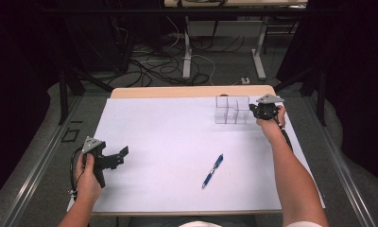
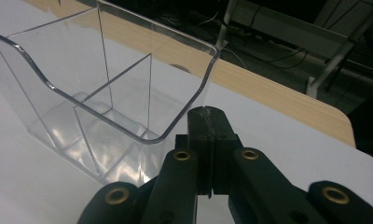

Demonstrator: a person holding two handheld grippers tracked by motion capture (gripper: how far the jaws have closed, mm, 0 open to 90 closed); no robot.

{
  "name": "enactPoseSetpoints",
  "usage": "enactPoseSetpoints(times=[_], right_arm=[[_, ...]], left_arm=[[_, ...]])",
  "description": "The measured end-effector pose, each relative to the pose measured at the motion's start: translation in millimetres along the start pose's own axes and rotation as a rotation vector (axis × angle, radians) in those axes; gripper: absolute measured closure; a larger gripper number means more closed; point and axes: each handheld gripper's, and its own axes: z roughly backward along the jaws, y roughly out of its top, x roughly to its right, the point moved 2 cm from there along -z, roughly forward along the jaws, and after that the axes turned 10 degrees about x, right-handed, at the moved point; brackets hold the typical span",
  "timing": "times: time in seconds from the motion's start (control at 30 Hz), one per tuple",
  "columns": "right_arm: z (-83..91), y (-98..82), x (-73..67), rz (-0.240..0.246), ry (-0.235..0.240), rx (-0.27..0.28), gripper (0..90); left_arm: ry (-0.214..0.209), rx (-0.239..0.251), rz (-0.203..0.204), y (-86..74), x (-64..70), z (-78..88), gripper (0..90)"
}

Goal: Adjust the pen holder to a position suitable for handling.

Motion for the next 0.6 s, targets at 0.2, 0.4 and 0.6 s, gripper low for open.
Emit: enactPoseSetpoints(times=[0.2, 0.4, 0.6], right_arm=[[-9.9, 7.1, -16.6, 0.008, 0.038, -0.009, 90.0], [-19.5, 13.4, -33.4, 0.001, 0.062, -0.019, 90.0], [-28.5, 21.2, -48.7, -0.001, 0.083, -0.022, 90.0]], left_arm=[[-0.001, 0.001, 0.0, 0.0, 0.0, 0.0, 0.2], [-0.003, 0.003, -0.001, 0.4, 0.9, 0.2, 0.2], [-0.003, 0.004, 0.001, 0.5, 0.6, 0.3, 0.2]])
